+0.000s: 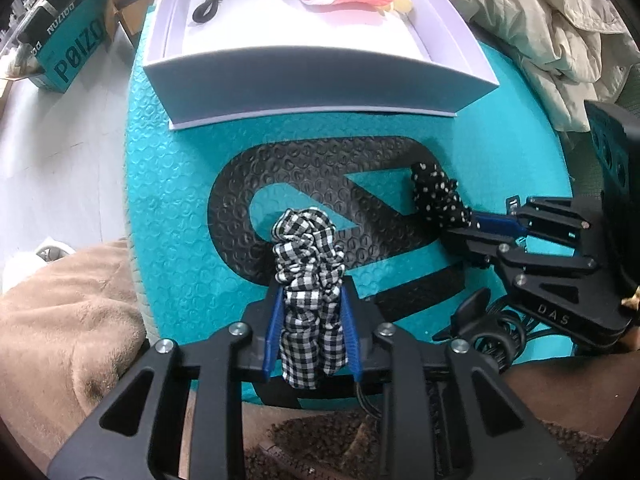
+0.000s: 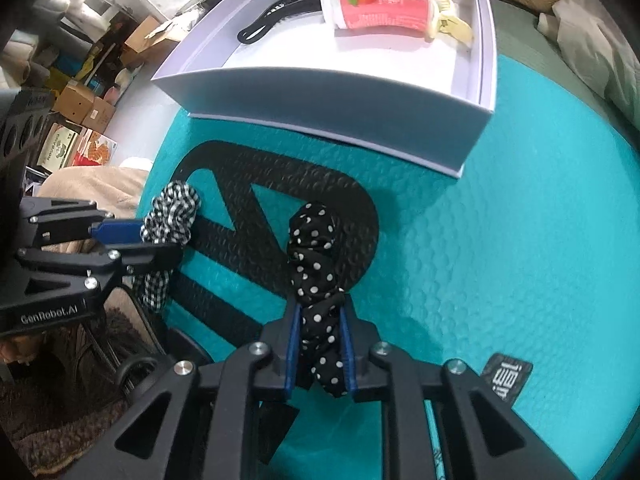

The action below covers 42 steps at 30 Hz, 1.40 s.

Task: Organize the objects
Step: 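Lift both scrunchies and carry them over the box with both tools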

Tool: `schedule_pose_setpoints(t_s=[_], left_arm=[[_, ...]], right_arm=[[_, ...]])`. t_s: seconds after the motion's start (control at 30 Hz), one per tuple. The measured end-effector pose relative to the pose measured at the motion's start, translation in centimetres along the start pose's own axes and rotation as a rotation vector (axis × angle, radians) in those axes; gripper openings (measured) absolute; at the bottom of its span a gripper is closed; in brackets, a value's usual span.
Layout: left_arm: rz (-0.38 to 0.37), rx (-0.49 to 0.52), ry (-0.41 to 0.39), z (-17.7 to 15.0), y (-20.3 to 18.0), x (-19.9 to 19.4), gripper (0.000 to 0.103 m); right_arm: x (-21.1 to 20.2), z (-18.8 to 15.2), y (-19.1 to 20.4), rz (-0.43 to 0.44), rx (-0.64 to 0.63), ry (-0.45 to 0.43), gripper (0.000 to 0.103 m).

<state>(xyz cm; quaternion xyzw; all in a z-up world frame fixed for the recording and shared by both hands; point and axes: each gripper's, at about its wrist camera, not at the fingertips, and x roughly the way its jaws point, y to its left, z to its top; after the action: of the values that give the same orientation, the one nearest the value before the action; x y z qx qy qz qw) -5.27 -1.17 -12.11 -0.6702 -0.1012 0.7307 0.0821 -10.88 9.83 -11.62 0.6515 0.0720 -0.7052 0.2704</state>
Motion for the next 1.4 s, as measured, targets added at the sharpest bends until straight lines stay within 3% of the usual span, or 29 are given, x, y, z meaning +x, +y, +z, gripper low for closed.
schedule_pose_setpoints(t_s=[0.53,1.4], left_arm=[[0.027,0.057,-0.027,1.0,-2.6,-2.1,0.025],[0.033,0.054,-0.076,2.6,-1.5,-5.5,0.025]], right_arm=[[-3.7,1.1,1.4,-0.011,-0.067,-0.049,0.017],[-7.4,3.2,2.9,-0.016,-0.168,-0.095,0.017]])
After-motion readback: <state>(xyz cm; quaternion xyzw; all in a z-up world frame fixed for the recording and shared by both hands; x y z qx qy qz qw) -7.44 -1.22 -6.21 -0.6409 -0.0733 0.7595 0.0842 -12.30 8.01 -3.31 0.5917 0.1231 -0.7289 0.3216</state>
